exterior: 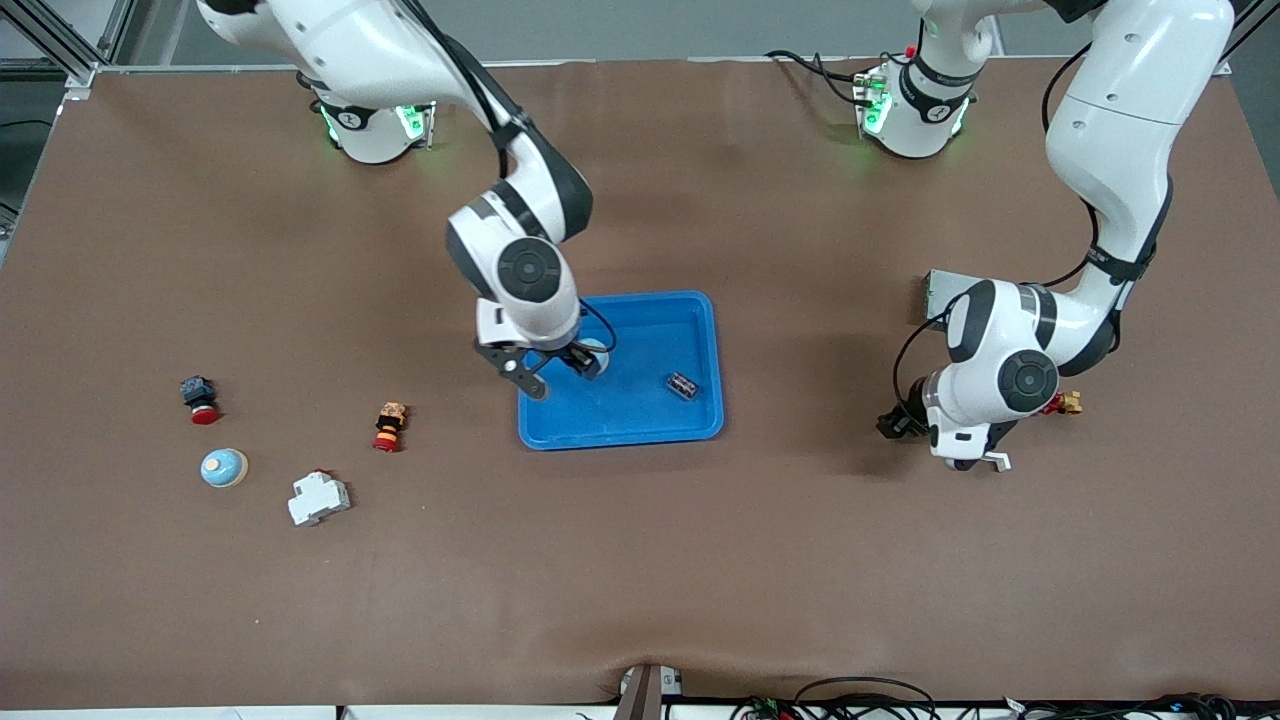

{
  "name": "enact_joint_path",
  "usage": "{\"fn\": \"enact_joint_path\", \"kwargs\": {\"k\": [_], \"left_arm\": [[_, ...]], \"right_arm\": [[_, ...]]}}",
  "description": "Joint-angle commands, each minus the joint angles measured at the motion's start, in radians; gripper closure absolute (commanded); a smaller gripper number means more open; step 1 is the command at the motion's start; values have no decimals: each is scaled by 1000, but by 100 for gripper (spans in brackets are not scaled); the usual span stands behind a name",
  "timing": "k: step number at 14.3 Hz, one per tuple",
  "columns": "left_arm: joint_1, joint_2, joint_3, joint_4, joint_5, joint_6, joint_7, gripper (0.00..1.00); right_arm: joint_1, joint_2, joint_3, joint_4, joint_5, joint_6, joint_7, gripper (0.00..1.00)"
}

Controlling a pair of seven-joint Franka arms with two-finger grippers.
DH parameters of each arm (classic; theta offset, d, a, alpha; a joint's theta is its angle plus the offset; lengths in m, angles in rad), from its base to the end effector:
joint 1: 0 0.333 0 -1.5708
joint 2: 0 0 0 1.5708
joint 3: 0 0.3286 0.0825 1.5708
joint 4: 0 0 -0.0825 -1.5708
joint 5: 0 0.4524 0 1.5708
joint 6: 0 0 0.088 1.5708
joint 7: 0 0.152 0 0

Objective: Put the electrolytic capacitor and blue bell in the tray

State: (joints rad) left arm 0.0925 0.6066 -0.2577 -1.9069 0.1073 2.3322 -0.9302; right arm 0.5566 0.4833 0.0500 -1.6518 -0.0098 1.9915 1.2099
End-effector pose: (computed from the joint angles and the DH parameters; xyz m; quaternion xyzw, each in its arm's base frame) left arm 0.6426 -0.1092 0.0852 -0.9328 -0.3496 0.0873 0.0079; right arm 0.5913 0.4064 0.2507 0.9525 -0.2961 -0.0498 0.0517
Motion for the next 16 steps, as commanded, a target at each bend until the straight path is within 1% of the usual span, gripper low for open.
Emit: {"fn": "enact_joint_path", "kwargs": {"k": [1,3,5,7,8,9,10,11,13,14,16], "left_arm": [[4,-16,3,-11,23,10,-15,61],[9,-21,6,-6,23,10,-15,98],[7,-39,6,-4,23,9,-30,100],[-3,-68,-6,-4,23,-4,-91,100],[-19,-85,-9,-6,23,-19,-134,100],[-43,-96,-27,-3,23,-40,-181,100],[-66,-108,-43,-3,23,-50,-246,100],[-89,-113,-67,-1,22,-51,-321,100],[-143,-102,-119,31,23,-51,-515,100],[-193,-94,-129,48,22,-51,-613,100],[-307,-85,-124,80,22,-51,-784,100]], "right_arm": [[-116,-176,8,-70,-12,-80,-249,0],[-217,-256,10,-106,-12,-108,-453,0],[-347,-302,10,-143,-12,-106,-707,0],[-470,-302,10,-148,-10,-100,-942,0],[-518,-299,8,-148,-12,-94,-1028,0],[-570,-293,10,-146,-12,-85,-1112,0],[-619,-278,8,-143,-16,-64,-1204,0],[-663,-246,8,-141,-27,-13,-1304,0],[-734,-177,8,-125,-50,70,-1441,0],[-762,-139,10,-108,-56,110,-1498,0],[-800,-73,10,-80,-56,162,-1572,0]]}}
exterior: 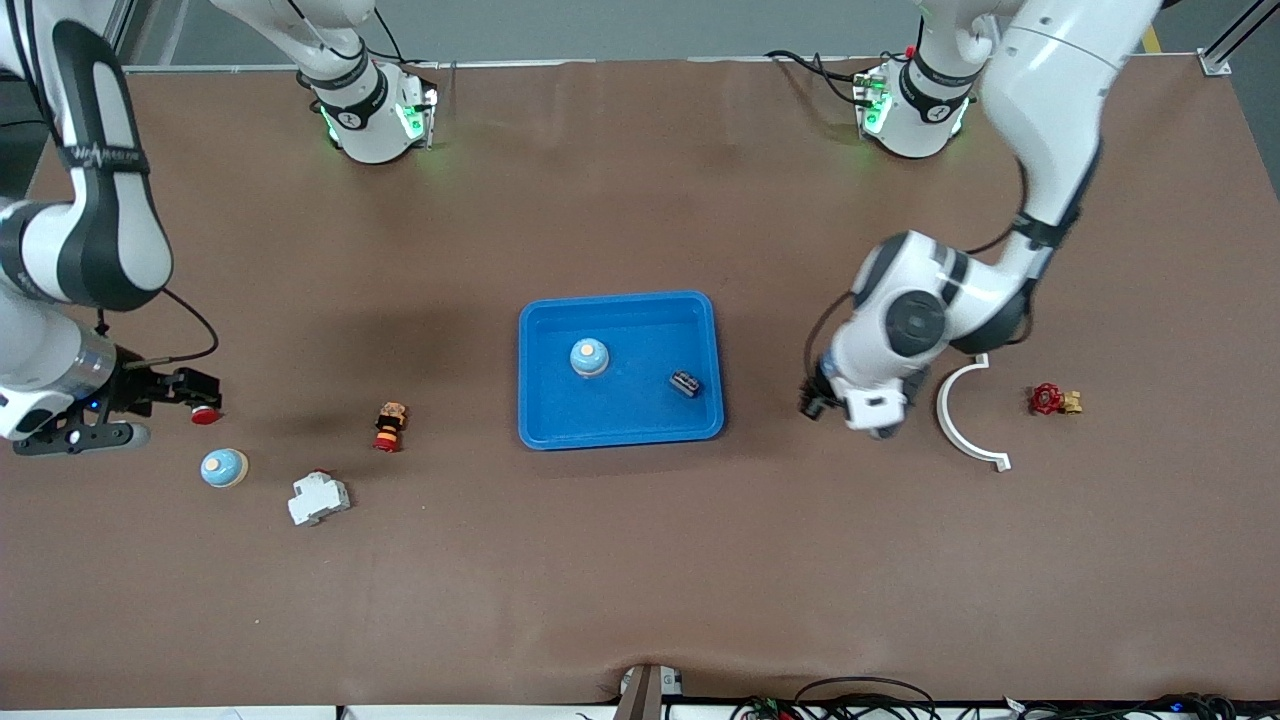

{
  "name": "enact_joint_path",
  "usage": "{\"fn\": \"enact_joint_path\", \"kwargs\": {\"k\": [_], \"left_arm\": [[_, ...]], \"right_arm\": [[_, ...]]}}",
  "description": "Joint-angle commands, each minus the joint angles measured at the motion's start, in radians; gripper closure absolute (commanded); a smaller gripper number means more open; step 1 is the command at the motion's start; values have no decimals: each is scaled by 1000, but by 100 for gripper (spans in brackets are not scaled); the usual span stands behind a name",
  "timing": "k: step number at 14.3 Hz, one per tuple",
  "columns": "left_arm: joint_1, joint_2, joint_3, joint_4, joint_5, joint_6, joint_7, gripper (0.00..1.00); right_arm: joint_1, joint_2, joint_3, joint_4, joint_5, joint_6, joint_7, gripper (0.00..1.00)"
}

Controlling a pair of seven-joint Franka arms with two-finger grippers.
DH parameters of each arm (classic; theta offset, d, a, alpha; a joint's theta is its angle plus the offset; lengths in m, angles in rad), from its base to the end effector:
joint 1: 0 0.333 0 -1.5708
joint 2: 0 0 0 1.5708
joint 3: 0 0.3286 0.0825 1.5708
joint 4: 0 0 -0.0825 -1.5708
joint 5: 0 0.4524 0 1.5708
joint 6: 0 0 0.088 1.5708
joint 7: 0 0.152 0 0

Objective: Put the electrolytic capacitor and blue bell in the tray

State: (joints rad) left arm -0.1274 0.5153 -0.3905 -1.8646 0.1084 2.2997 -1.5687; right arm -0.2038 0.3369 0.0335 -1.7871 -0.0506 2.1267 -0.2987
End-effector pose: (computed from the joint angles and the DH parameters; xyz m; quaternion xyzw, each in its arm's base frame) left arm 0.6011 -0.3337 0.1737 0.8715 0.4869 -0.0571 0.0115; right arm 0.6922 -0.1242 0.2968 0.9969 0.0765 -0.0023 0.0159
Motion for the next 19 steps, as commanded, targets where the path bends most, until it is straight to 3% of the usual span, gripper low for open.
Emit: {"fn": "enact_joint_path", "kwargs": {"k": [1,5,11,19], "left_arm": [[-125,17,7,65,20,-19,-215,100],[-222,49,5,122,16,-19,-408,100],[-299,100,9,142,20,-8,-639,100],[-340,186,15,156,22,29,-757,100]], "right_arm": [[-43,100,25,60,-17,53,-66,0],[-57,210,25,67,-44,173,-68,0],[-92,376,28,202,-31,176,-137,0],[-91,387,28,198,-28,185,-140,0]]}}
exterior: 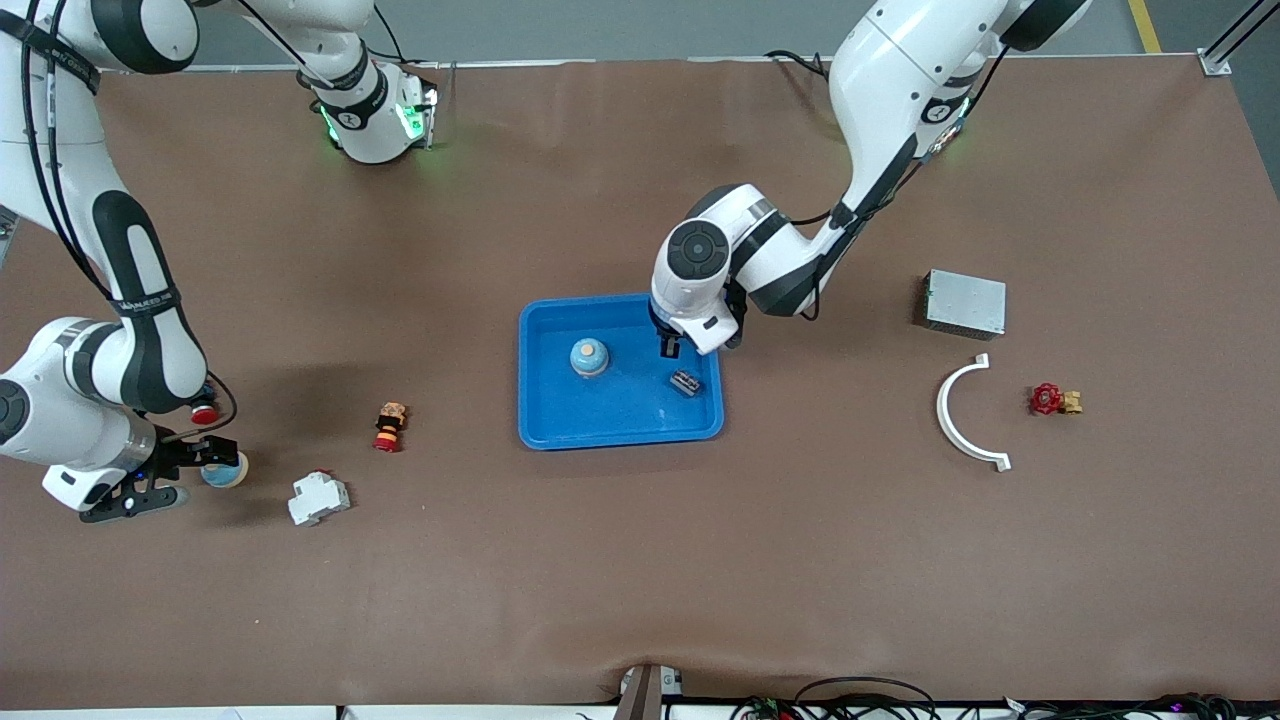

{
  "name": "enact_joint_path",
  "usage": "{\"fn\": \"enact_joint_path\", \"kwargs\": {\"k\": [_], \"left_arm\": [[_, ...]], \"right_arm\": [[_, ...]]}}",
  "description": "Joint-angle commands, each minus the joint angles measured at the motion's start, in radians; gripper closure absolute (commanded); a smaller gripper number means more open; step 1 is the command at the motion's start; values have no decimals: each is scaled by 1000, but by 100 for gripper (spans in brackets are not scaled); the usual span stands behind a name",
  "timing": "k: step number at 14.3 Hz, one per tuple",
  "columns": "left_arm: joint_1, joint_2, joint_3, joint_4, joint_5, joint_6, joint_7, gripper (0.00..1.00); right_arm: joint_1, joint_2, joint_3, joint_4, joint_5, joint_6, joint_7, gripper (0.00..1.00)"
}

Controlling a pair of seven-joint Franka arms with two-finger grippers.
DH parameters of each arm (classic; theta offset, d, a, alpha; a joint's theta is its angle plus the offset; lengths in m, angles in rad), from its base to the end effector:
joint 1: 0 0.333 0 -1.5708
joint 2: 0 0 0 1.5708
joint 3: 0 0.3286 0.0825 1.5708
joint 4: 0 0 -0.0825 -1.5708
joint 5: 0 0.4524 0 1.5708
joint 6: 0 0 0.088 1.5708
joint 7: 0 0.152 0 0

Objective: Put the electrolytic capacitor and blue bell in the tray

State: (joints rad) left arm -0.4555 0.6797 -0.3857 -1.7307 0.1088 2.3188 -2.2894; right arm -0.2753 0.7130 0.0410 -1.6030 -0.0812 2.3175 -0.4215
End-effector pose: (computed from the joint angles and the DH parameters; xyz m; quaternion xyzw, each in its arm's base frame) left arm 0.4880 -0.5264 0.1268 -0.7473 -0.6592 0.0812 0.0189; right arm 0.7321 -0.1812 0.1300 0.9931 0.1159 -0.0041 0.0159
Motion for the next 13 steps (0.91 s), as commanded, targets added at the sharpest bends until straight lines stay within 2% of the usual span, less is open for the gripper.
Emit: {"fn": "enact_joint_path", "kwargs": {"k": [1,2,3,4,10,11,13], "left_arm": [[-14,26,10,22,23,10,-36,100],[-12,27,10,22,25,10,-25,62],[-12,27,11,22,43,8,-24,8],[-8,24,10,22,69,8,-27,0],[14,-57,13,37,133,-74,-19,0],[17,-61,13,61,190,-113,-7,0],[40,-78,8,146,264,-314,123,0]], "right_arm": [[-21,17,19,14,3,-3,-17,0],[-19,25,20,14,3,14,-17,0],[-19,31,19,11,1,37,-17,0],[-19,42,19,9,1,42,-17,0],[-19,51,19,0,3,45,-16,0],[-19,52,19,0,3,45,-16,0],[-21,52,19,0,3,42,-17,0]]}}
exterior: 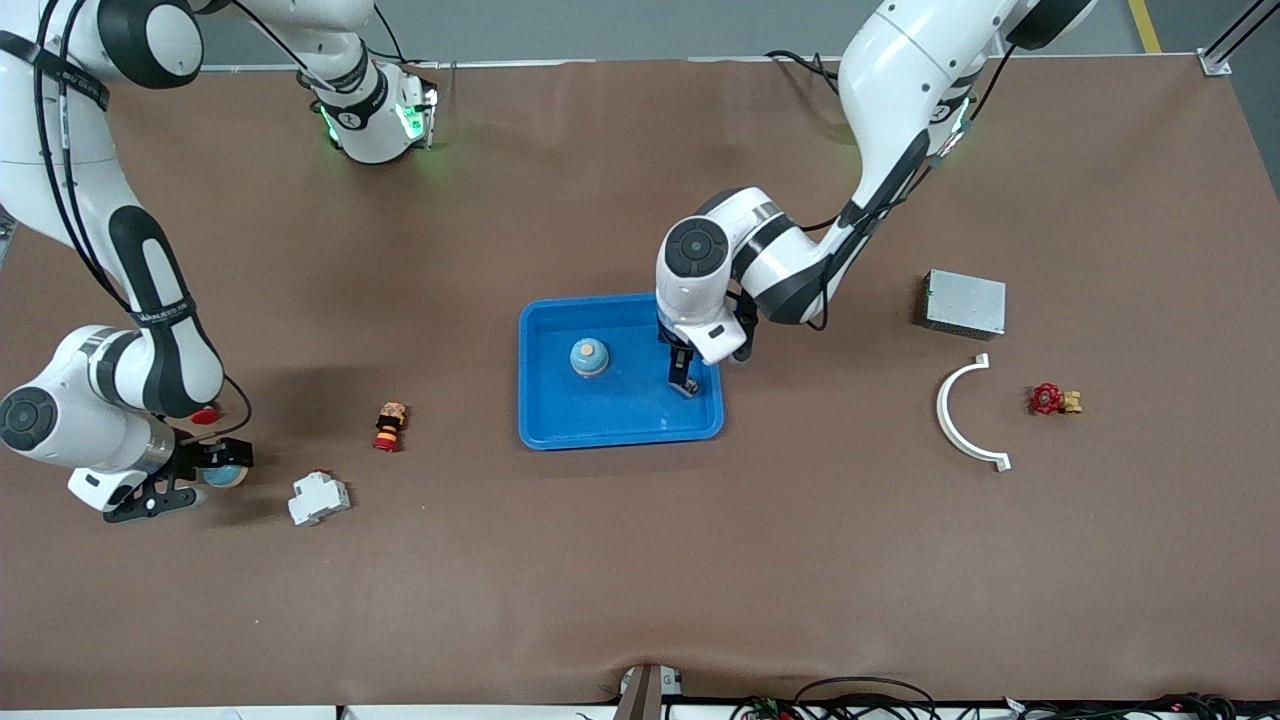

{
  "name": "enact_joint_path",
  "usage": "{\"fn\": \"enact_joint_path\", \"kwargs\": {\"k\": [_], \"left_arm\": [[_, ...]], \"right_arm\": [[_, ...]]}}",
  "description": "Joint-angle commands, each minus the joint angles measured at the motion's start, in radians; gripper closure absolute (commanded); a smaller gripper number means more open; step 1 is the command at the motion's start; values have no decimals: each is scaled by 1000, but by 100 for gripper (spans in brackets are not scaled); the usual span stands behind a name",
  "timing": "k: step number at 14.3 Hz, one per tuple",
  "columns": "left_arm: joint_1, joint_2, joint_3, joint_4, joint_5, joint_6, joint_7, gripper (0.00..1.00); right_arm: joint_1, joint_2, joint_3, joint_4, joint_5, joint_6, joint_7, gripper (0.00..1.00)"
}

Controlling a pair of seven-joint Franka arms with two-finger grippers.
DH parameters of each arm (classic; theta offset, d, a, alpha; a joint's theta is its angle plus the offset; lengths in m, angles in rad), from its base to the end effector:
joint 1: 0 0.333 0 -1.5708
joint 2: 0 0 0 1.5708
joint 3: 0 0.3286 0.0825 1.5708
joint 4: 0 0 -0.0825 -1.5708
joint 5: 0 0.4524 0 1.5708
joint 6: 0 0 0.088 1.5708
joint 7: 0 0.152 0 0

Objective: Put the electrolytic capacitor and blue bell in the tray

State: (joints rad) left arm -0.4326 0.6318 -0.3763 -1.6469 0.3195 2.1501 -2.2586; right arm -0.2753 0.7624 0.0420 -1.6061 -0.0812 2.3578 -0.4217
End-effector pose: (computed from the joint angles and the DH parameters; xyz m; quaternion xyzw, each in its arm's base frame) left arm 0.5358 -0.5015 0.1821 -0.7889 -0.6131 -0.0178 0.0375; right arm 0.7266 -0.1783 0.0950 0.9930 0.1171 -0.0090 0.0117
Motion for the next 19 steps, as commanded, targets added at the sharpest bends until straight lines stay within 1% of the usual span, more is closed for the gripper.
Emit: {"fn": "enact_joint_path", "kwargs": {"k": [1,3,4,5,6,7,9,10,11,13,14,16,18,19], "left_arm": [[35,-40,-3,109,44,-221,203,0],[84,-61,-4,179,23,-289,354,0],[110,-90,-3,194,24,-314,426,0],[153,-118,-9,197,18,-322,547,0],[199,-141,-15,203,-15,-325,680,0],[225,-171,-9,211,-64,-329,794,0],[287,-210,-10,214,-92,-340,1009,0],[313,-222,-10,214,-92,-373,1131,0],[324,-231,-7,214,-92,-409,1206,0],[354,-271,-3,216,-91,-440,1254,0],[380,-288,-10,214,-92,-443,1261,0],[406,-329,-7,216,-91,-458,1304,0],[426,-360,-6,216,-96,-460,1330,0],[442,-369,-6,216,-108,-460,1352,0]], "right_arm": [[-21,3,18,-3,3,1,-18,3],[-21,1,19,-5,3,-2,-19,29],[-21,1,18,-5,1,-3,-19,45],[-21,1,18,-3,3,-6,-15,64],[-21,-2,19,-3,3,-11,-11,88],[-18,-5,19,-3,3,-18,-6,100],[-9,-18,27,11,15,-87,15,100],[-1,-38,35,12,21,-126,53,100],[13,-70,45,12,23,-178,104,100],[51,-159,58,12,23,-323,226,100],[83,-196,59,12,30,-372,300,100],[132,-259,59,9,101,-451,404,100],[172,-297,58,8,185,-489,466,100],[204,-313,58,8,192,-496,533,100]]}}
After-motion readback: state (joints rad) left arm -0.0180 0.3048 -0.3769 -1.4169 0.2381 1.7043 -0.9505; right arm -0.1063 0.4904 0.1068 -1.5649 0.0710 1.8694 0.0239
